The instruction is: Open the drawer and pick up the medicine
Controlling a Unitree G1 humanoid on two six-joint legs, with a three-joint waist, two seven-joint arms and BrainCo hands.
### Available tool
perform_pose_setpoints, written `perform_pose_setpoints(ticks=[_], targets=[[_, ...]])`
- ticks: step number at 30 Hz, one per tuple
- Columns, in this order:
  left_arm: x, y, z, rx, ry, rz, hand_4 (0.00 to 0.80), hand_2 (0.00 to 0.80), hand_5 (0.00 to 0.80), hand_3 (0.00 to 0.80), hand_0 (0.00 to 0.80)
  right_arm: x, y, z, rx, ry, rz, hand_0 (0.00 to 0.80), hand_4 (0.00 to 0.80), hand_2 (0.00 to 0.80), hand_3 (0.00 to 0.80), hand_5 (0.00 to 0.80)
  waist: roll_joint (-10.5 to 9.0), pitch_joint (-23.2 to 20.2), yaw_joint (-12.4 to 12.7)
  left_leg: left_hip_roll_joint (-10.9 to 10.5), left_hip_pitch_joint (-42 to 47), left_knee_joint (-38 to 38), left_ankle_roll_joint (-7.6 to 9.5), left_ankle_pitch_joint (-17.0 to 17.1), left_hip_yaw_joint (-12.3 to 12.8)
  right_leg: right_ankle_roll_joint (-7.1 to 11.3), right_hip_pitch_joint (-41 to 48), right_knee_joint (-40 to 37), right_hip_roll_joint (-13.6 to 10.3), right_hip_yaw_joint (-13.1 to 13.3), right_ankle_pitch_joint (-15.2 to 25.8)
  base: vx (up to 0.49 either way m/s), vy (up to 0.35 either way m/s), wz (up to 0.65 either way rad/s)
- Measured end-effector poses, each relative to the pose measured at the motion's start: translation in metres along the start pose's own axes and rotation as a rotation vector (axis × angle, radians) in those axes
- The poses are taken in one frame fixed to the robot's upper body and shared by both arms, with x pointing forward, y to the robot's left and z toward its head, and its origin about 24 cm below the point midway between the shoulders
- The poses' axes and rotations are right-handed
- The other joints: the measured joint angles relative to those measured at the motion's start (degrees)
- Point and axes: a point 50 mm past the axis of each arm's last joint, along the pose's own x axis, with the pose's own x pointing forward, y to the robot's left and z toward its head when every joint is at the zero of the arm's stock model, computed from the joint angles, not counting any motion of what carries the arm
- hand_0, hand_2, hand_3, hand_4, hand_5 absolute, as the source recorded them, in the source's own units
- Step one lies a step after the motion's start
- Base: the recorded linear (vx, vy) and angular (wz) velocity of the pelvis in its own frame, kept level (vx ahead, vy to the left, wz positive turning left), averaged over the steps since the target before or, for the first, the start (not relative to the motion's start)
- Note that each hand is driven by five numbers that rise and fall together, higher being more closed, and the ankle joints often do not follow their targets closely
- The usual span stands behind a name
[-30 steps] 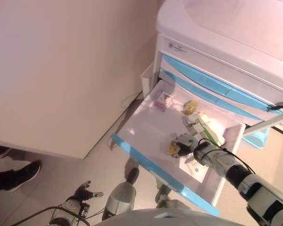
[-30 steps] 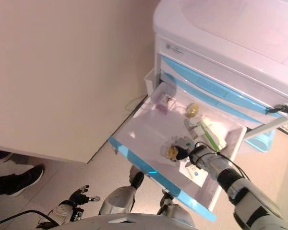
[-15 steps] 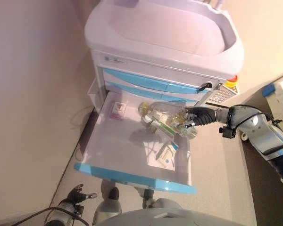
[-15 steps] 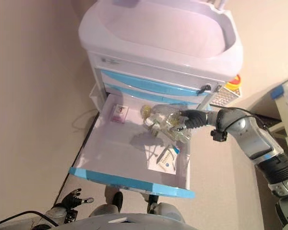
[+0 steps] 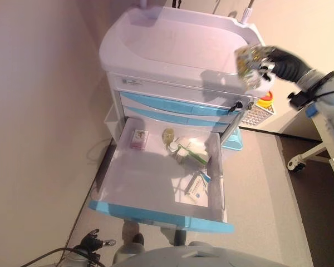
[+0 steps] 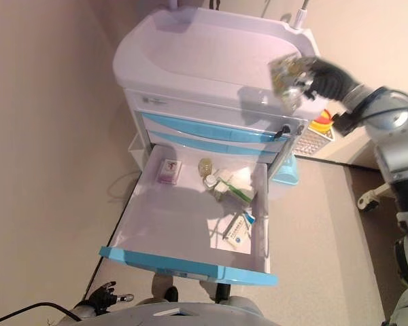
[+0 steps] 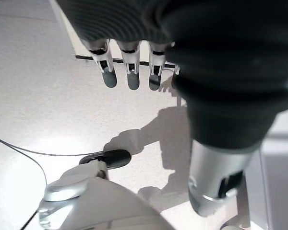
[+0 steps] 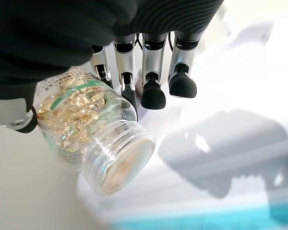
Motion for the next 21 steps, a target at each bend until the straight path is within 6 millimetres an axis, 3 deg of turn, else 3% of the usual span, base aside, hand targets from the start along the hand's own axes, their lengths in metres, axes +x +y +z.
perform_pose_setpoints(ticks=[3, 8, 15, 21], targets=[[-0.001, -0.001, -0.006, 0.001, 0.017, -0.003, 0.000, 0.000, 0.000, 0.000, 0.000, 0.004, -0.022, -0.002, 0.000, 0.066, -0.090, 0.800, 0.800, 0.800, 0.800, 0.800, 0.03, 0.0, 0.9, 0.0, 0.1, 0.0, -0.33, -0.1, -0.4, -0.01, 0.2, 0.0, -0.2, -0.4, 0.0, 0.060, 0.015, 0.06], [-0.001, -0.001, -0.008, 0.002, 0.023, -0.004, 0.000, 0.000, 0.000, 0.000, 0.000, 0.013, -0.039, -0.009, -0.023, 0.179, -0.171, 0.800, 0.800, 0.800, 0.800, 0.800, 0.01, -0.1, 3.0, -0.1, -0.6, 0.0, -0.44, 0.4, -2.4, 0.03, 0.4, 0.0, -0.7, -2.2, -0.1, 0.061, 0.008, 0.21], [-0.002, 0.001, -0.010, 0.036, 0.033, -0.007, 0.000, 0.000, 0.000, 0.000, 0.000, 0.020, -0.056, -0.020, -0.277, 0.410, -0.194, 0.800, 0.800, 0.800, 0.800, 0.800, -0.08, -0.1, 7.6, -0.6, -2.1, 0.8, -0.39, 0.9, -6.0, 0.43, 0.8, 0.0, -1.1, -5.3, -0.4, 0.072, 0.012, 0.29], [-0.002, 0.000, -0.007, 0.067, 0.022, -0.015, 0.000, 0.000, 0.000, 0.000, 0.000, 0.019, -0.076, -0.016, -0.627, 0.581, -0.187, 0.800, 0.800, 0.800, 0.800, 0.800, -0.46, 0.3, 10.6, -1.1, -4.3, 0.9, -0.47, 1.7, -8.8, 0.65, 0.1, 0.0, -1.5, -7.0, -0.8, 0.000, -0.031, 0.29]])
